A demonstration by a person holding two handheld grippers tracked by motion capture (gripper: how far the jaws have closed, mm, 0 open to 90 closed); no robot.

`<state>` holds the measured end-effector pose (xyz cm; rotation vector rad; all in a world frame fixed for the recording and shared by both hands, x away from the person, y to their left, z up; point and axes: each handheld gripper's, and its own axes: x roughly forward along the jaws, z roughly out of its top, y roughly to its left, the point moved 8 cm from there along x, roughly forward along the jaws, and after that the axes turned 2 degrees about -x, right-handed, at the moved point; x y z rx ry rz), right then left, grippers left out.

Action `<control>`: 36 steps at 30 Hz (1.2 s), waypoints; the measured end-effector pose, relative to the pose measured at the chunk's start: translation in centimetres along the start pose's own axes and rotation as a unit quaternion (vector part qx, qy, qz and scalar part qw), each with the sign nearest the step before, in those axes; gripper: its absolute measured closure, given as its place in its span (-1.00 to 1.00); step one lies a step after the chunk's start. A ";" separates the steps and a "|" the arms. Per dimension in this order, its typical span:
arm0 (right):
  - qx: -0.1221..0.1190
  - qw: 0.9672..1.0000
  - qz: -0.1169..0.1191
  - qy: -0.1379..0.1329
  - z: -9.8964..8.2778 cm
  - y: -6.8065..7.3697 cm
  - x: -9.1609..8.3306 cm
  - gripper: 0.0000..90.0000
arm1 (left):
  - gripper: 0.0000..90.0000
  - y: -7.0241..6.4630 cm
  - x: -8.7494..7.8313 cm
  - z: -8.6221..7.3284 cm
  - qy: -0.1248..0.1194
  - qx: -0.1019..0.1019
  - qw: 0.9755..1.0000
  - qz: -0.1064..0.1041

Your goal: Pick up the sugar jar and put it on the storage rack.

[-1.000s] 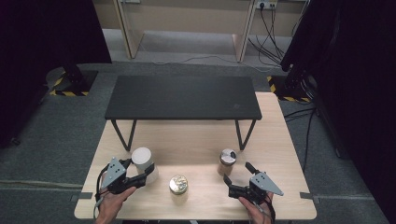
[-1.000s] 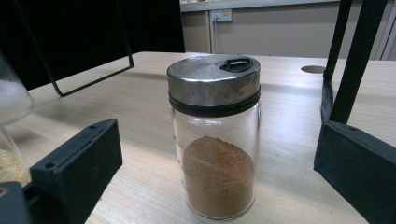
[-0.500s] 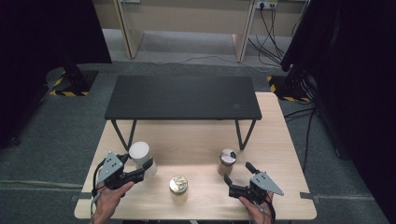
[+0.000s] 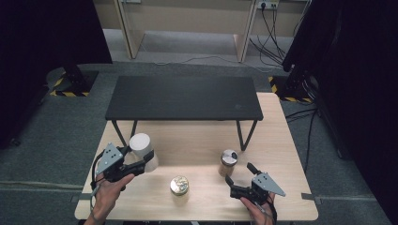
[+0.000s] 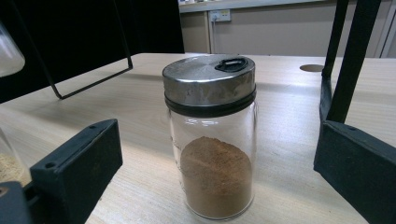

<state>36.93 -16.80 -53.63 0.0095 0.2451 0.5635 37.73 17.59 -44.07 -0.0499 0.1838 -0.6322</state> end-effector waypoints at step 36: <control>0.005 1.000 0.002 -0.001 0.0 0.0 0.0 -0.96 | -0.22 1.0 0.3 7.4 0.014 0.003 1.000 -0.012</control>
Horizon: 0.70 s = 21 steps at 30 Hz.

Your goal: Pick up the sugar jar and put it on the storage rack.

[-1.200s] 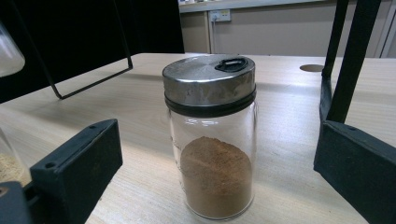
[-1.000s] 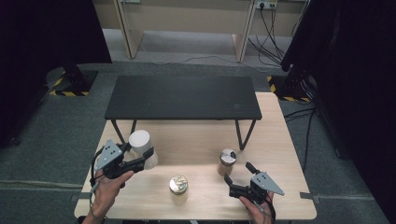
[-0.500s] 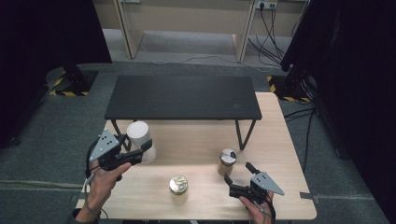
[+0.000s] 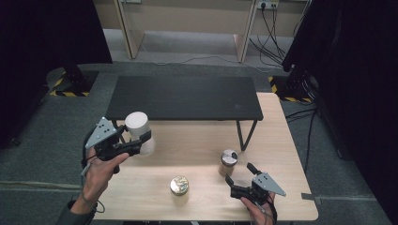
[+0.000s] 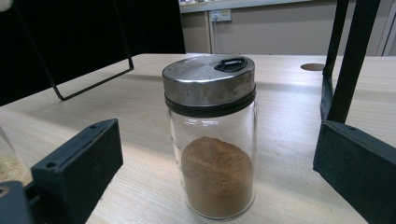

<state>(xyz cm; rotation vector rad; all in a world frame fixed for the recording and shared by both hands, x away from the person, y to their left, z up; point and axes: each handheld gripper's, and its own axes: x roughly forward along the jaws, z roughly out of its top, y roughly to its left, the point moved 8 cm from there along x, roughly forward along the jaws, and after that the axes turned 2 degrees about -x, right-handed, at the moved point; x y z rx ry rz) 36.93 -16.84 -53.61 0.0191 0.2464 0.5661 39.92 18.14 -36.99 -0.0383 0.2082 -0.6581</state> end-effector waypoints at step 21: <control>0.000 1.000 0.000 0.000 0.0 0.0 0.0 -0.96 | -0.22 0.7 0.2 4.7 0.001 0.006 1.000 0.004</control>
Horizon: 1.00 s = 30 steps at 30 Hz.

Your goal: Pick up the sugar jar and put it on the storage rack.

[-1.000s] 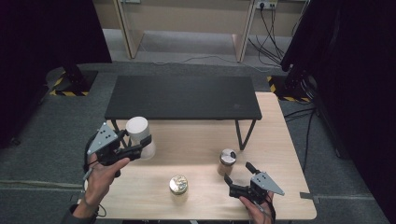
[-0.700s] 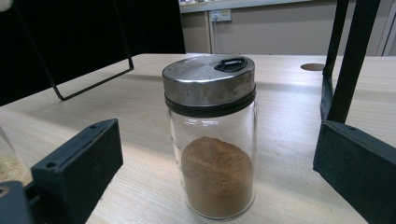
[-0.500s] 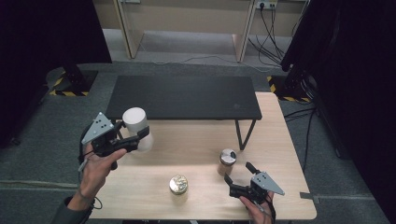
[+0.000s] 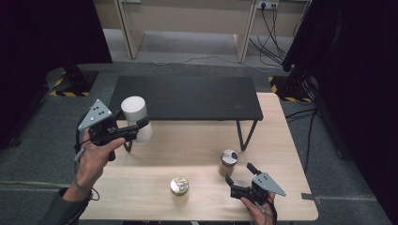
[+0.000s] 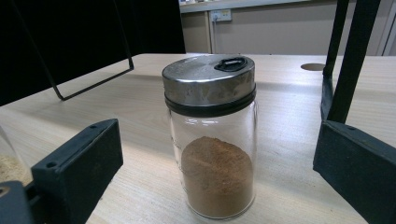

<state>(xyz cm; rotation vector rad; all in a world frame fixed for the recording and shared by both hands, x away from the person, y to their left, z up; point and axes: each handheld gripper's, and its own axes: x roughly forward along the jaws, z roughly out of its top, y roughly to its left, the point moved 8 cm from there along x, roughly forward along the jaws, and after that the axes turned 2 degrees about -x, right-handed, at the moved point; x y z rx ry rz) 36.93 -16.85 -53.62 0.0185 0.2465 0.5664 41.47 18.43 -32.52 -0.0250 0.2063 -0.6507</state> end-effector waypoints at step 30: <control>-0.001 1.000 0.001 0.000 0.0 0.1 0.0 -0.96 | -0.22 1.4 2.6 4.6 0.009 -0.003 1.000 0.021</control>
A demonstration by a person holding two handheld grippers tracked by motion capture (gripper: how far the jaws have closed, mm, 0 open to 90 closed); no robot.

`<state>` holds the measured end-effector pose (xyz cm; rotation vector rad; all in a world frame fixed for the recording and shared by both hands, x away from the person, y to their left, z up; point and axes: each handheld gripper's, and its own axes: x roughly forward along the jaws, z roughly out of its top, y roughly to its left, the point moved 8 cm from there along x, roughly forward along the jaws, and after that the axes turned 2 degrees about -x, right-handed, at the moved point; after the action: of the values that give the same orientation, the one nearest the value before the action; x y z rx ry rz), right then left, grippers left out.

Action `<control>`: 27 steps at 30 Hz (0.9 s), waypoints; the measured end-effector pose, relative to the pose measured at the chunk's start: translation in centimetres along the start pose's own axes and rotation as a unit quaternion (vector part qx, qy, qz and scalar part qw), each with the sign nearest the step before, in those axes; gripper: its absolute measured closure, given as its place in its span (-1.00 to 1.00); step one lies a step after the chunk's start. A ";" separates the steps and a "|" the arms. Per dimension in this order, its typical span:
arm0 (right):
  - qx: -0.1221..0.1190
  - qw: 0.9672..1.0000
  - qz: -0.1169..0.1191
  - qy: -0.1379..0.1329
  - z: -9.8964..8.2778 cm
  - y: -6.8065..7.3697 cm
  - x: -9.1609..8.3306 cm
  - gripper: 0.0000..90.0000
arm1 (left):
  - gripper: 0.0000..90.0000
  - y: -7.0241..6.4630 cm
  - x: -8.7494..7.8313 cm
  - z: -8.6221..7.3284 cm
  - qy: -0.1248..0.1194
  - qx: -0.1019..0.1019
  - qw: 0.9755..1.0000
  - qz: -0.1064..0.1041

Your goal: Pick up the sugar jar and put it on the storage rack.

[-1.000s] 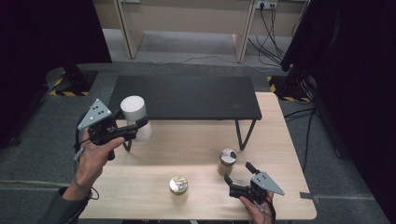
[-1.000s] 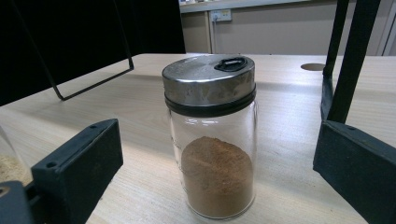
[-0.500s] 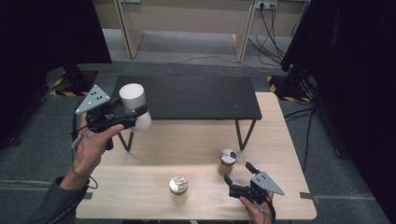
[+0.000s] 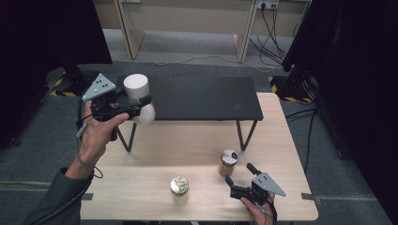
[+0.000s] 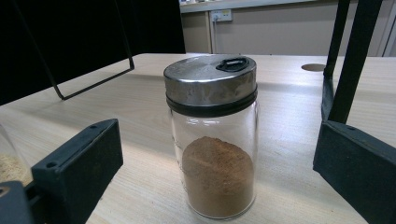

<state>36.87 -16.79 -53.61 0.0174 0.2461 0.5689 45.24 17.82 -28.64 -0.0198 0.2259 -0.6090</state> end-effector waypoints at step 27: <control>0.002 1.000 0.000 -0.001 0.0 -0.1 0.0 -0.96 | -0.22 3.8 3.4 0.6 -0.010 0.005 0.998 0.064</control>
<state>36.93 -16.83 -53.61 0.0219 0.2455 0.5682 50.24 18.96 -29.04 -0.0022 0.2035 -0.4829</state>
